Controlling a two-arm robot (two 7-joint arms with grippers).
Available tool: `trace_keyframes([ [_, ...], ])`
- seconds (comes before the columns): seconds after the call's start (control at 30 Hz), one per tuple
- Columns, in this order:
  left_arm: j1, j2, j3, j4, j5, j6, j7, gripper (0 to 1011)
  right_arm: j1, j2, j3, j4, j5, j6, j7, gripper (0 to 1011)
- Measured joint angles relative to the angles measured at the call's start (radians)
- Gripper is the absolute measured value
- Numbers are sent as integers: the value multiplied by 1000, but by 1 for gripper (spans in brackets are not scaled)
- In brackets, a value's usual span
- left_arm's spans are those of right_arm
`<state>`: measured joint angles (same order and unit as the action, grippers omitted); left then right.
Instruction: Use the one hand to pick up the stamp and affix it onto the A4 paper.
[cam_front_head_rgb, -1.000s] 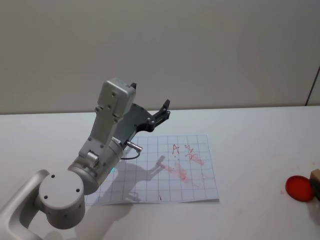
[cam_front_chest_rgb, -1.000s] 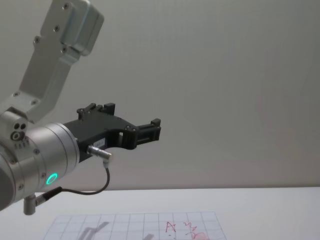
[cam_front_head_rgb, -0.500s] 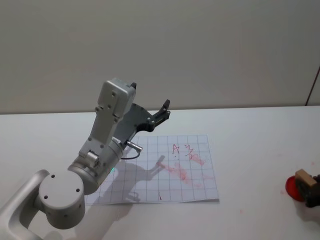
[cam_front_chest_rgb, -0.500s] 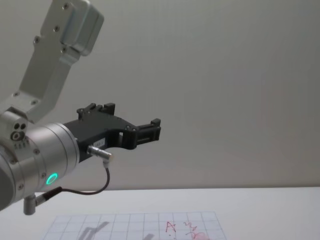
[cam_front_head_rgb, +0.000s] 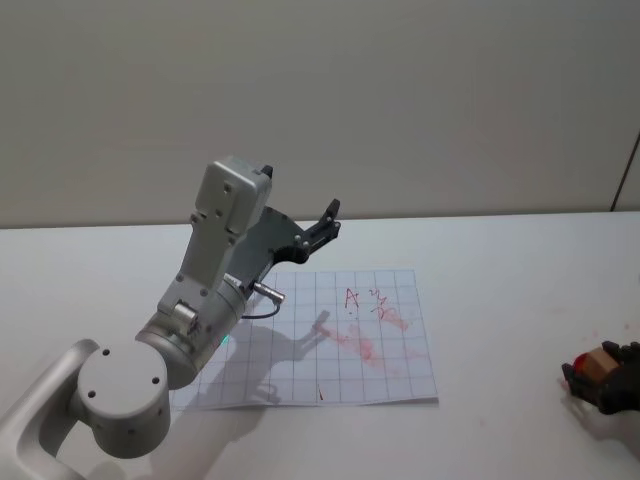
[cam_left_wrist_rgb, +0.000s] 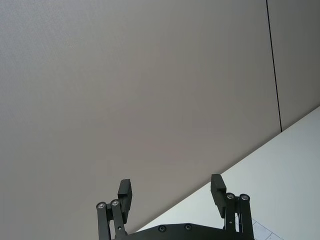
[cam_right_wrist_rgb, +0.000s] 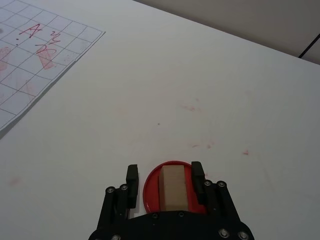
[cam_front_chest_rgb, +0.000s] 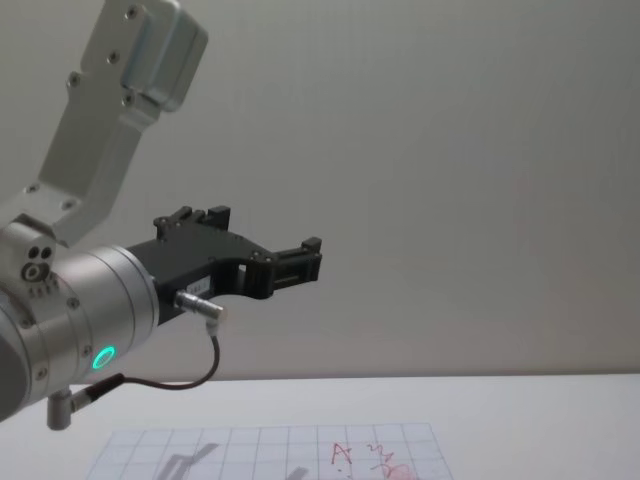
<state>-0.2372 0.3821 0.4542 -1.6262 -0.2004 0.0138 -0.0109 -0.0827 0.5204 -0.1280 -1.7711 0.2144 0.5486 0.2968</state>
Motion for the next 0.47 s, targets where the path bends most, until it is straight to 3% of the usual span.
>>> trace_keyframes([
  [0.47,0,0,0,0,0,0,0,1001,9,-6,-6,6,-9,3,8,999],
])
